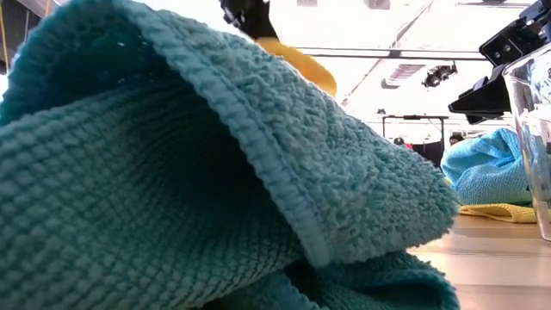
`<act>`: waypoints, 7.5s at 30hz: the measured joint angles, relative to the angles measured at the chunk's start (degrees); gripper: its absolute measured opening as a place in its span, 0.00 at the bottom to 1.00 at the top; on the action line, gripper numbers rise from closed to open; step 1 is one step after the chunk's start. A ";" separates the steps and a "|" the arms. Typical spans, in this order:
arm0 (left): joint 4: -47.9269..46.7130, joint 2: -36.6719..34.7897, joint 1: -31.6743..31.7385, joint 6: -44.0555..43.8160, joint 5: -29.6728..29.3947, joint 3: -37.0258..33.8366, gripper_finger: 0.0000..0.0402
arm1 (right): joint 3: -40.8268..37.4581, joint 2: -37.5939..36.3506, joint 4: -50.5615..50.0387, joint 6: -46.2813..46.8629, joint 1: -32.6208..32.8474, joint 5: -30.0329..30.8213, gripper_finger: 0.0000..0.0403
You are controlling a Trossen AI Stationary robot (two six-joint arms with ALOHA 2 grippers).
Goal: Sort microfiber towel by color & place in baskets
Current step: Put the yellow towel into the top transparent bin
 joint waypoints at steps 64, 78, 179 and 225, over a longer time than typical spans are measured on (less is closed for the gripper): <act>17.36 -4.75 25.26 12.97 11.97 0.00 0.00 | 0.01 0.04 0.02 0.00 0.01 0.03 0.00; 18.22 10.55 23.65 16.08 23.92 0.00 0.00 | 0.01 0.04 0.02 0.00 0.01 0.02 0.00; 8.55 -70.30 -0.92 -10.17 4.22 -58.60 0.29 | 0.01 0.02 0.22 2.34 0.00 2.33 0.00; 11.84 -59.26 -0.72 -17.12 3.00 -58.62 0.29 | 10.20 29.10 21.17 7.90 0.04 23.56 0.00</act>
